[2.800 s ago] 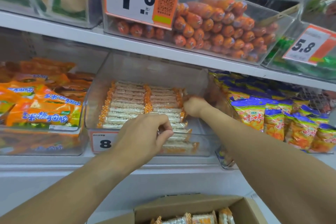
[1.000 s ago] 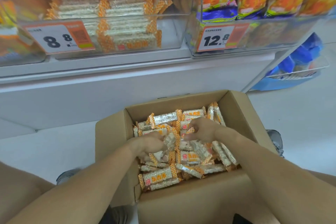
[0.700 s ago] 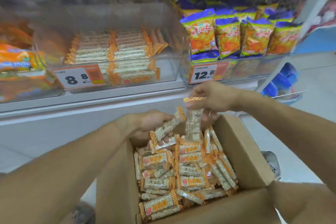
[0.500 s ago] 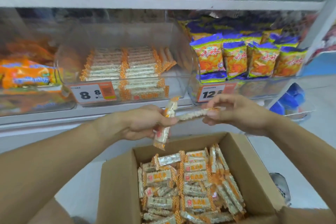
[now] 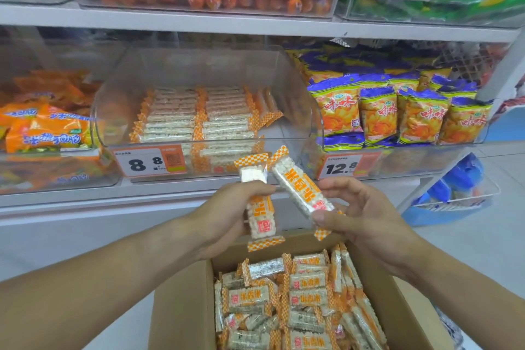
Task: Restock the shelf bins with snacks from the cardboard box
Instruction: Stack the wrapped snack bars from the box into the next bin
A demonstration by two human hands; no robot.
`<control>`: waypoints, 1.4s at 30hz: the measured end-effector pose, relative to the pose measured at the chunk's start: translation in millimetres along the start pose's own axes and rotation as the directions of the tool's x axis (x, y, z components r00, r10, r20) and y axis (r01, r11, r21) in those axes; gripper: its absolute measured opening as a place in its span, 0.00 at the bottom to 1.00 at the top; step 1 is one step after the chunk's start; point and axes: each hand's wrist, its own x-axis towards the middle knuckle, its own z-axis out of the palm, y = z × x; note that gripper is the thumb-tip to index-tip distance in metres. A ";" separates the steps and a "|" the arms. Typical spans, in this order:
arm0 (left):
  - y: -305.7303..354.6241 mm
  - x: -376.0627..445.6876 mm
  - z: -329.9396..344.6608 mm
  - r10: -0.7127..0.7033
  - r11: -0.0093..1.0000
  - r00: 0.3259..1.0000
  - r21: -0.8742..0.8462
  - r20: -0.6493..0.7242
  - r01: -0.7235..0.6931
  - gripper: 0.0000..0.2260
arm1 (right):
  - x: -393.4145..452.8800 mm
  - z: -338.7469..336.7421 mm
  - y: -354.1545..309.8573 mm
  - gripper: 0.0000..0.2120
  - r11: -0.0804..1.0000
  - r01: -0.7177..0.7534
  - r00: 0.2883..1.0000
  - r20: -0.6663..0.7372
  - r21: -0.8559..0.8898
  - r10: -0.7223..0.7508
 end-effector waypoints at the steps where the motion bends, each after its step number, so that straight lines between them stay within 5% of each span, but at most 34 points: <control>1: 0.4 0.2 0.1 0.018 1.000 1.000 -0.020 0.001 -0.018 0.04 | 0.4 4.2 2.1 0.36 1.000 0.020 1.000 -0.017 -0.023 -0.020; 5: -2.5 1.5 1.2 0.130 0.991 0.991 0.024 0.042 -0.131 0.12 | 0.3 19.5 5.2 0.29 0.996 0.042 0.997 -0.055 -0.073 -0.046; 12: 6.7 0.3 -4.6 0.185 0.958 0.976 0.203 0.113 -0.205 0.14 | -1.2 34.9 -9.1 0.35 0.956 0.013 1.000 0.025 -0.292 -0.006; 18: 23.2 -9.6 -22.4 -0.002 0.916 0.869 0.349 0.495 -0.197 0.13 | 3.6 32.1 -28.3 0.33 0.982 -0.035 0.998 0.050 -0.188 0.045; 22: 16.9 -7.5 -17.9 0.032 0.932 0.929 0.325 0.369 -0.161 0.19 | 3.2 26.2 -32.5 0.17 0.982 -0.018 0.998 0.056 -0.187 0.029; 25: 21.5 -2.6 -16.4 0.005 0.990 0.979 0.140 0.203 -0.034 0.22 | 2.9 11.9 -43.4 0.16 0.995 -0.010 1.000 -0.023 -0.097 0.008; 28: 34.2 -5.1 -22.6 -0.046 0.992 0.967 0.129 0.252 0.013 0.17 | 1.7 -0.6 -51.8 0.21 0.996 0.007 1.000 -0.019 -0.087 -0.009; 32: 38.8 -4.7 -36.8 -0.165 0.983 0.876 0.153 0.453 0.106 0.31 | 0.3 2.5 -46.5 0.34 0.996 -0.089 0.993 0.079 -0.023 0.091; 36: 37.2 -5.8 -32.1 -0.272 0.945 0.795 0.306 0.542 0.115 0.29 | -1.9 24.3 -35.8 0.21 0.989 -0.139 0.973 0.179 -0.053 0.146; 42: 36.2 -10.3 -26.2 -0.371 0.810 0.822 0.583 0.432 0.059 0.24 | -0.2 31.2 -14.8 0.18 0.919 0.039 0.993 0.115 -0.393 0.007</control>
